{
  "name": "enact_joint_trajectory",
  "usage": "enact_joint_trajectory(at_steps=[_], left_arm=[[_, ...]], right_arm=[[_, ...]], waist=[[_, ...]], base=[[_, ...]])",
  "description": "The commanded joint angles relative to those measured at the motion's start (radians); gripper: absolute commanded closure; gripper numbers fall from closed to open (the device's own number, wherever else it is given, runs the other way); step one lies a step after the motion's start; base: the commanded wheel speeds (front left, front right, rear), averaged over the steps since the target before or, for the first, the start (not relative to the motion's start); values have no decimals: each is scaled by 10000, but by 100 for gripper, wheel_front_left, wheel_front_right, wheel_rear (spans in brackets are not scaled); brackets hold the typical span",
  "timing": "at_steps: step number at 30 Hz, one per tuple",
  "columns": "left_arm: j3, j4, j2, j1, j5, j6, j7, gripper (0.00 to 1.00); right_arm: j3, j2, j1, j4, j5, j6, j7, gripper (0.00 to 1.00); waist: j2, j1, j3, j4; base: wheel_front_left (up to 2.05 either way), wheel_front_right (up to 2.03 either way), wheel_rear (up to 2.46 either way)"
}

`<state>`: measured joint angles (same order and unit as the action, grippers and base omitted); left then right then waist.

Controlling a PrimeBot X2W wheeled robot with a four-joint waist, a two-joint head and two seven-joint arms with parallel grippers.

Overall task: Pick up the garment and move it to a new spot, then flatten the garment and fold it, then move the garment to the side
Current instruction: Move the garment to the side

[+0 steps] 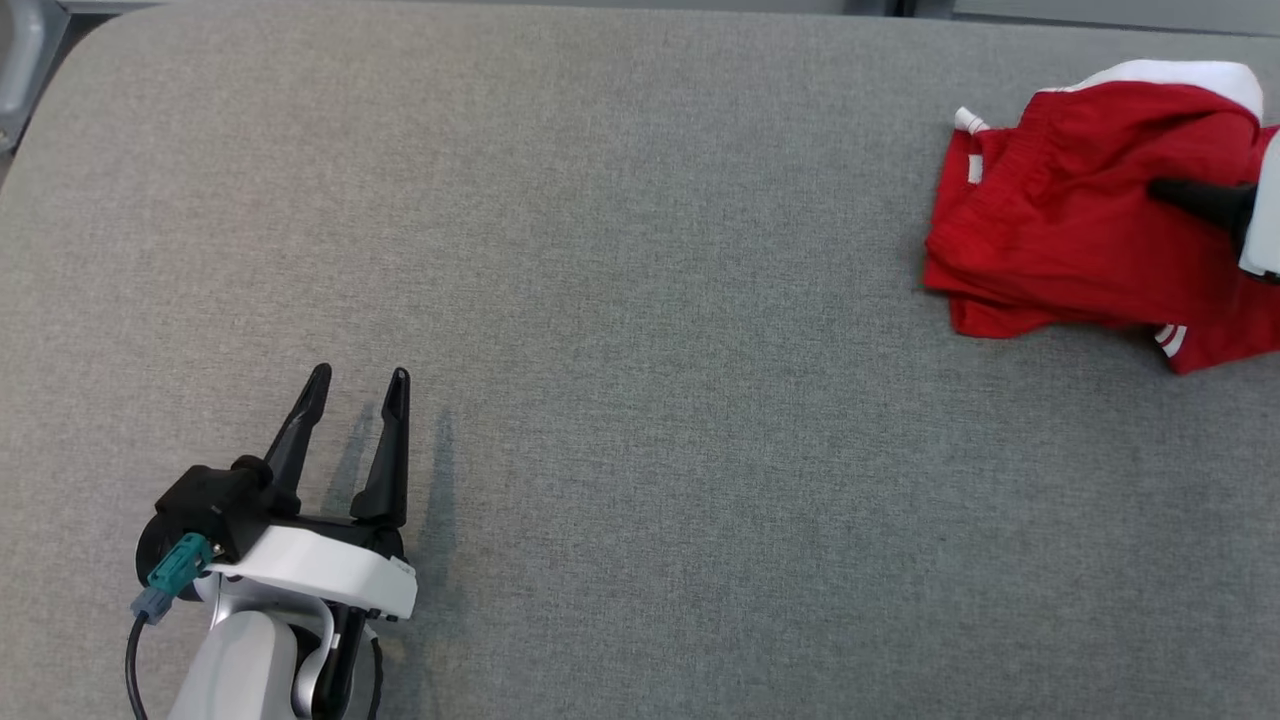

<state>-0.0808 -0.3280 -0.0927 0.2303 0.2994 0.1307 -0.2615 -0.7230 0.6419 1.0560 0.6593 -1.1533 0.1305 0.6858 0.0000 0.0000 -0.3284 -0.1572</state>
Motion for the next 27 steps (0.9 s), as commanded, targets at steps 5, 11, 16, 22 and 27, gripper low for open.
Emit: enact_joint_trajectory(at_steps=[5, 11, 16, 22, 27], left_arm=[[-11, 25, -157, 237, 62, 1, -30, 0], [-71, 64, -216, 325, 74, 1, -30, 0], [-127, 41, -251, 398, 113, 1, -30, 0], [-170, -24, -259, 501, 108, 1, -30, 0], [-170, -52, -253, 485, 103, 1, -30, 0]], right_arm=[[-93, 978, 307, -563, 433, 7, 431, 100], [-90, 1518, 533, -795, 895, 5, 560, 100], [38, 1748, 624, -468, 1341, 5, 729, 100], [77, 1871, 606, 210, 2273, 5, 541, 100], [242, 1601, 519, 972, 2854, 5, 288, 0]], waist=[[0, 0, -469, 207], [0, 0, -646, 272], [0, 0, -725, 261], [0, 0, -698, 208], [0, 0, -649, 174]], base=[[0, 0, 0], [0, 0, 0], [0, 0, 0], [0, 0, 0], [0, 0, 0]])
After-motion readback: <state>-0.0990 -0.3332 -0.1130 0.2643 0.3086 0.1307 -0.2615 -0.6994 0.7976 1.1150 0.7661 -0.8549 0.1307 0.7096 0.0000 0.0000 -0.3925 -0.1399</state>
